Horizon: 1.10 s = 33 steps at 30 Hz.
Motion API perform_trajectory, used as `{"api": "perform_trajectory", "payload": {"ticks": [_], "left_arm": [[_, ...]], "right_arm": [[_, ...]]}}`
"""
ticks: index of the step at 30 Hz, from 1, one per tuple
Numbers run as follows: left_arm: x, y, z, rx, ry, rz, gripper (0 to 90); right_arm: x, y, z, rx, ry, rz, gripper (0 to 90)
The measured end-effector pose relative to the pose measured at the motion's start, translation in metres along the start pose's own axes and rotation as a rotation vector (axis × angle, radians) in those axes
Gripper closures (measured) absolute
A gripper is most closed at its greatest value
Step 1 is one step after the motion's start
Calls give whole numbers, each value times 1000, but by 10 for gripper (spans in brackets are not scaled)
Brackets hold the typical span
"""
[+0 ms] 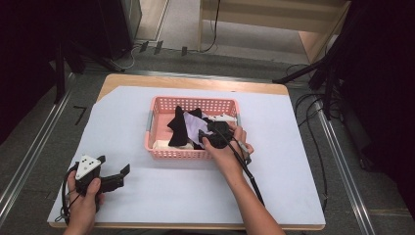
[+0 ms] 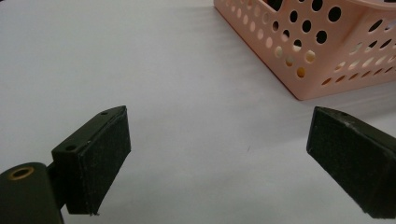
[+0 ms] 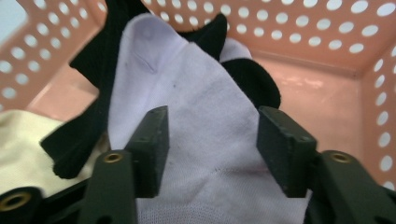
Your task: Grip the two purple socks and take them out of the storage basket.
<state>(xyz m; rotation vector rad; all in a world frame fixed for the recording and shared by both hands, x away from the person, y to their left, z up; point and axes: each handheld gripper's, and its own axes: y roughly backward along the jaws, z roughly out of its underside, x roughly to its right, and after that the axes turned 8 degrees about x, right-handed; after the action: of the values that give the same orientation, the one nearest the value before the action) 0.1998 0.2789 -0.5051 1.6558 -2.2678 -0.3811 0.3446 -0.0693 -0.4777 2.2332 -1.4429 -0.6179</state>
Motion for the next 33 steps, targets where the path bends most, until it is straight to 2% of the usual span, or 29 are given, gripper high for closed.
{"api": "perform_trajectory", "payload": {"ticks": [1, 2, 3, 4, 6, 7, 10, 15, 16, 17, 19, 21, 22, 24, 26, 27, 29, 30, 31, 33], "left_arm": [[0, 0, 0, -1, -2, 1, 70], [0, 0, 0, -3, -5, 1, 70], [0, 0, 0, -3, -4, 2, 70], [0, 0, 0, -3, -4, 2, 70], [0, 0, 0, -3, -5, 2, 70], [0, 0, 0, -3, -5, 2, 70], [0, 0, 0, -3, -4, 3, 70], [0, 0, 0, -2, -4, 4, 70], [0, 0, 0, -4, -4, 5, 70], [0, 0, 0, -4, -5, 5, 70], [0, 0, 0, -4, -5, 6, 70], [0, 0, 0, -4, -5, 4, 70], [0, 0, 0, -5, -5, 2, 70], [0, 0, 0, -8, -5, 4, 70], [0, 0, 0, -7, -7, 5, 70], [0, 0, 0, -7, -7, 6, 70], [0, 0, 0, -7, -7, 5, 70], [0, 0, 0, -7, -5, 5, 70], [0, 0, 0, -8, -6, 5, 70], [1, 0, 0, -8, -7, 6, 70]], "right_arm": [[0, -1, 0, -26, -22, 3, 541], [0, -1, 0, -26, -22, 3, 541], [-1, -2, 0, -31, -13, 15, 632], [-1, -2, 0, -31, -13, 15, 632], [-1, -2, 1, -42, -17, 10, 793], [4, -2, 1, -53, -53, -38, 900], [7, 0, 1, -48, -51, -64, 900], [10, 10, -2, 47, -60, -84, 900], [12, 18, -5, 97, -60, -82, 900], [12, 18, -5, 97, -60, -82, 900], [12, 25, -9, 137, -56, -85, 900], [11, 28, -11, 141, -44, -81, 900], [11, 27, -10, 123, -37, -87, 853], [7, 20, -6, 73, -61, -146, 692], [3, 12, -3, 41, -55, -161, 615], [1, 9, -2, 69, -56, -154, 540], [-3, 4, -1, 92, -34, -112, 471], [-8, -1, 0, 56, -10, -63, 431], [-8, -1, 0, 56, -10, -63, 431], [-10, -3, -2, 7, -1, -16, 417]]}}
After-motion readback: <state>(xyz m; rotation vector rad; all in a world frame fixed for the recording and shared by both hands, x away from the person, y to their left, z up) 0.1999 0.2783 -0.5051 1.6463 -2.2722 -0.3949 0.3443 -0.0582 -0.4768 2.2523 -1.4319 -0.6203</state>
